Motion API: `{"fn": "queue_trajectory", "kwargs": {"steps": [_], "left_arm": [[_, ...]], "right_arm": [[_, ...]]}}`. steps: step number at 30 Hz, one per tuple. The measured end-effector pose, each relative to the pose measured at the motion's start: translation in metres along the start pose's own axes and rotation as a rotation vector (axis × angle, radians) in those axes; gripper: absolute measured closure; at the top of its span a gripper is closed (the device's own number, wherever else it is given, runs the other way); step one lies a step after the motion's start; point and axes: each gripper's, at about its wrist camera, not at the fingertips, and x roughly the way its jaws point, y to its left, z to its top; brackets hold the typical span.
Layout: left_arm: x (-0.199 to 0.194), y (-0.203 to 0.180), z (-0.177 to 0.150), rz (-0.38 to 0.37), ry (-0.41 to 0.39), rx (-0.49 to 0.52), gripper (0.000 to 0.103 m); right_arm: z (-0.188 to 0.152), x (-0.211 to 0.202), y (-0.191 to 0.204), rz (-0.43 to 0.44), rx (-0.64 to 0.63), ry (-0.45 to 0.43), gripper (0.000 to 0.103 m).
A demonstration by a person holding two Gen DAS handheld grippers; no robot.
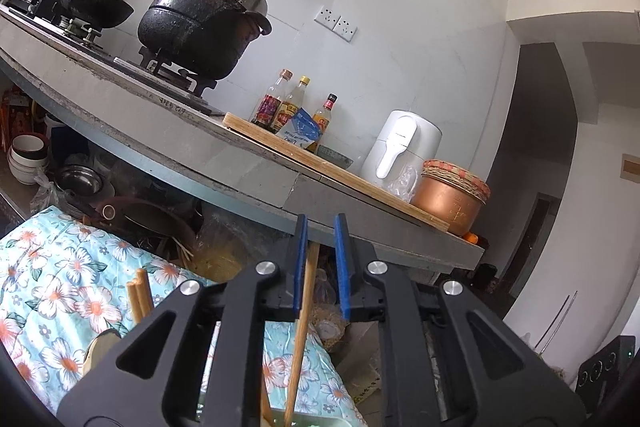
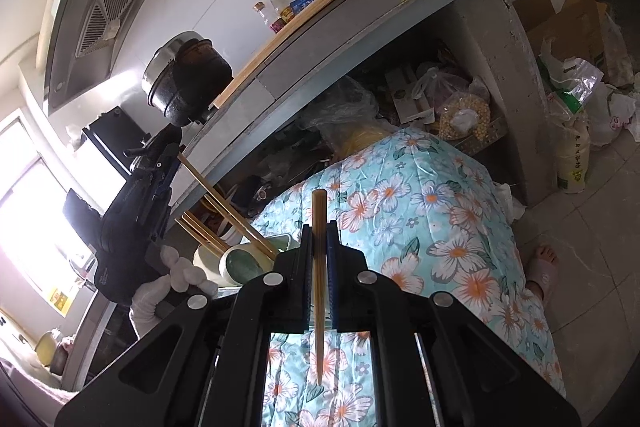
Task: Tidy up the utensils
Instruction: 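Carry both chopsticks up over the green holder and open the left gripper, then insert the right gripper's chopstick into the green holder and open the right gripper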
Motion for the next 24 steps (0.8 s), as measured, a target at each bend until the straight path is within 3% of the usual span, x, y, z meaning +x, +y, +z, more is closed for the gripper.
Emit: {"fn": "queue_trajectory", "kwargs": {"steps": [8,13,19,24], "left_arm": [[-0.036,0.004,0.006,-0.054,0.049,0.054,0.063],[-0.064,0.006,0.007,-0.095,0.108,0.134,0.041],[-0.095,0.028,-0.006,-0.080,0.212,0.222,0.035],[-0.108,0.049,-0.028,-0.030,0.332,0.243,0.035]], "right_arm": [[0.018,-0.030,0.033,-0.037,-0.111,-0.101,0.096],[0.041,-0.056,0.063,-0.039,-0.198,-0.186,0.096],[0.072,-0.066,0.100,-0.003,-0.291,-0.259,0.096],[0.090,-0.041,0.120,0.032,-0.321,-0.242,0.096]]}}
